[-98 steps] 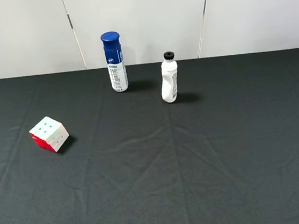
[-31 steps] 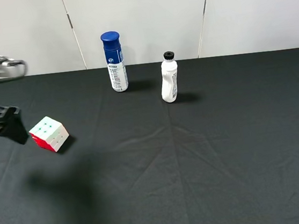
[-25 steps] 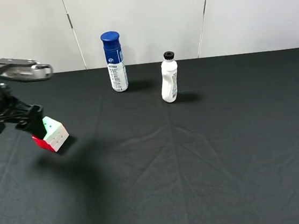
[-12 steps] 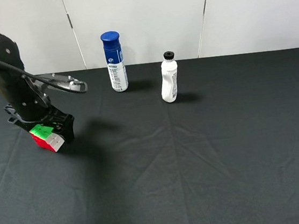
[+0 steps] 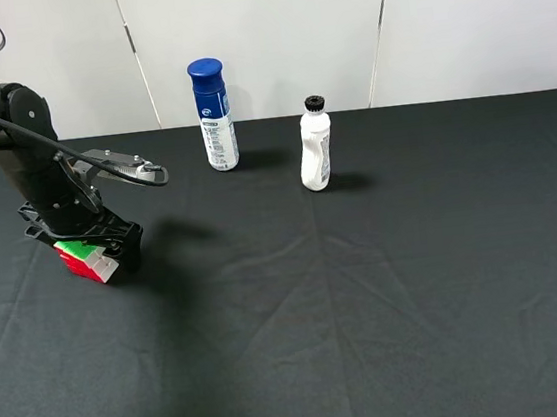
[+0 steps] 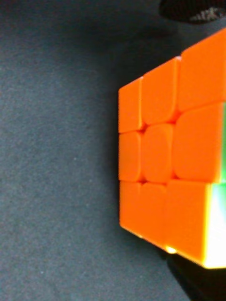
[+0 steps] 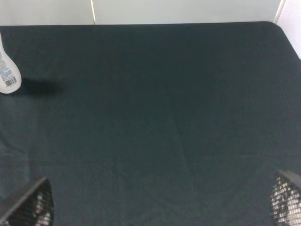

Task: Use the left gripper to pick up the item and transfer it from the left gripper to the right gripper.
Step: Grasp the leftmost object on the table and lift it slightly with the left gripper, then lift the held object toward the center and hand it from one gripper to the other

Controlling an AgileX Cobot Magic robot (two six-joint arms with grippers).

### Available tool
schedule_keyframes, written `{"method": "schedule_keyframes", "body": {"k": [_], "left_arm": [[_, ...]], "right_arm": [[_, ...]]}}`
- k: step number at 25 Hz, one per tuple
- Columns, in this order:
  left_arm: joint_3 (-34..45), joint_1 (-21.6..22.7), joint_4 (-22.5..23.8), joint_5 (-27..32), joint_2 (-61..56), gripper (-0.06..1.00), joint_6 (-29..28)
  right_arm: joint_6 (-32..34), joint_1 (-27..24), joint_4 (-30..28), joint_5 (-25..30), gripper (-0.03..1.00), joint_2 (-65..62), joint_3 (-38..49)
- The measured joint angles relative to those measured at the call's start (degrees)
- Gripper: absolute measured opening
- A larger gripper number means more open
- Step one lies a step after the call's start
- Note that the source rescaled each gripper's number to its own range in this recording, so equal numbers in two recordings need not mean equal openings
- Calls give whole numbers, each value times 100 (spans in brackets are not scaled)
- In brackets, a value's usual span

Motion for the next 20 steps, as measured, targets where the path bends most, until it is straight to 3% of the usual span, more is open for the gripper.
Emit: {"method": "schedule_keyframes", "body": {"k": [4, 7, 20], "left_arm": [[0, 0, 12, -45, 0, 48, 0], [0, 0, 30, -66, 0, 0, 0], [0, 0, 30, -378, 0, 1, 0]], "right_arm": [[0, 0, 0, 0, 100, 0, 0], [0, 0, 0, 0, 100, 0, 0], [0, 0, 0, 0, 100, 0, 0]]}}
